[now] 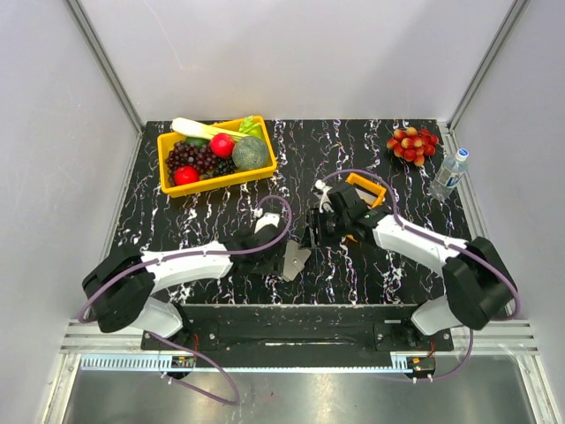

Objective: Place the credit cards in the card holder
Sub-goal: Open the card holder at the center of the board.

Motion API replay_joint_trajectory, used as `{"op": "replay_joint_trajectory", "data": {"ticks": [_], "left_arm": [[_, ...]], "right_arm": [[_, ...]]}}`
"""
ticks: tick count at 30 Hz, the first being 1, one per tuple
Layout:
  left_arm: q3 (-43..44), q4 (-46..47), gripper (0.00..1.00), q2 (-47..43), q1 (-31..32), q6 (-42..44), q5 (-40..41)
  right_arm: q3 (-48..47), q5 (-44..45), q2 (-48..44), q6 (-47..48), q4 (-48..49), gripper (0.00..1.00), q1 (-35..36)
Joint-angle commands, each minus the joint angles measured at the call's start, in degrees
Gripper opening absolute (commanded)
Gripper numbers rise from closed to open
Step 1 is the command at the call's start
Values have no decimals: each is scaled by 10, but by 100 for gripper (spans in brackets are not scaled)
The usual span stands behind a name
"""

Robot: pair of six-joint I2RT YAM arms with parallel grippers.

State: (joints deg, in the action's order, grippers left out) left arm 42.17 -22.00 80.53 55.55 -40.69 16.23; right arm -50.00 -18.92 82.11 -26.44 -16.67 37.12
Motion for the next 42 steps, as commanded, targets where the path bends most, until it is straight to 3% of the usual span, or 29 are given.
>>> {"op": "replay_joint_trajectory", "data": {"ticks": [1,15,26,42], "left_arm": [[34,32,69,24,-26,25,-51],[49,38,68,79,-48,44,-74],[31,48,49,109,-49,37,-67],[30,50,33,126,-50,37,-60]], "right_arm": [[-42,-119,53,39,37,54,2],[-25,-140,147,23,95,53,2],[28,-169,176,-5,148,50,2],[50,-179,164,2,110,42,2]]}}
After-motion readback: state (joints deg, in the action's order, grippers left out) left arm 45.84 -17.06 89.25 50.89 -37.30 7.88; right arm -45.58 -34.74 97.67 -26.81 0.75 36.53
